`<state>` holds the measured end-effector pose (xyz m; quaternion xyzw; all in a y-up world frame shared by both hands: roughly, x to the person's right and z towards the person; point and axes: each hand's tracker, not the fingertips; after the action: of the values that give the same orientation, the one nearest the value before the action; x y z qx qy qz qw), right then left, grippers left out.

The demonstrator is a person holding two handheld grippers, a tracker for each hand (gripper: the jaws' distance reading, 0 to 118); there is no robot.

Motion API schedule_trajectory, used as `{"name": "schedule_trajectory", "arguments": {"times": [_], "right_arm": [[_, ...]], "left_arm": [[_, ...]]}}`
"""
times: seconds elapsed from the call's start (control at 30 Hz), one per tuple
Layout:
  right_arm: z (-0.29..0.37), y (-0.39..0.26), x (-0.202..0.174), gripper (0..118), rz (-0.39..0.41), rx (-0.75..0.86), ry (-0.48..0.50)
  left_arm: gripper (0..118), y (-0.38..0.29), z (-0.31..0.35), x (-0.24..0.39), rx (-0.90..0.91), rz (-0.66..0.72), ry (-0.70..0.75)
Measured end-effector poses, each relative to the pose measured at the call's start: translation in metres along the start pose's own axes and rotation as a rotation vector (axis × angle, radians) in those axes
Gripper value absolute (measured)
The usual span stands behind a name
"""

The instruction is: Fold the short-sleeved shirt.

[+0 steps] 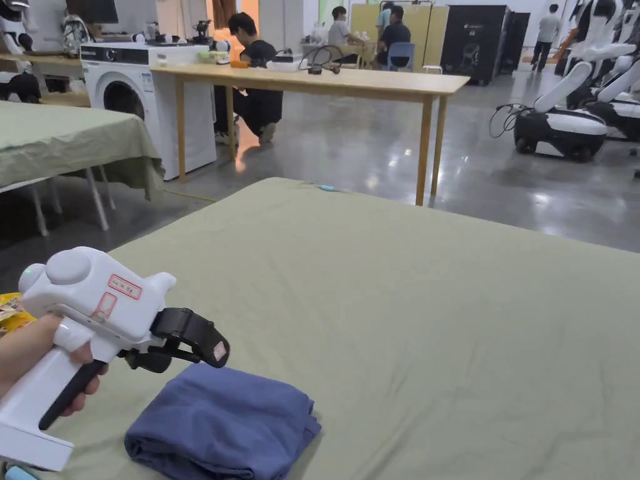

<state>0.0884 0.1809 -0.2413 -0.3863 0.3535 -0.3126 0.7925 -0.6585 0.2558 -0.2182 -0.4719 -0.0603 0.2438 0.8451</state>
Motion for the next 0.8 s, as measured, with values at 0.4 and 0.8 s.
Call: {"name": "schedule_trajectory", "arguments": {"times": [0.4,0.8], "right_arm": [[0.001,0.032,-0.109,1,0.662,0.469,-0.773],[0.014,0.023,-0.122,1,0.748,0.607,-0.816]], "left_arm": [[4,-0.096,-0.095,0.331,0.585,-0.420,0.051],[4,-0.144,-0.092,0.405,0.842,-0.480,0.221]]}}
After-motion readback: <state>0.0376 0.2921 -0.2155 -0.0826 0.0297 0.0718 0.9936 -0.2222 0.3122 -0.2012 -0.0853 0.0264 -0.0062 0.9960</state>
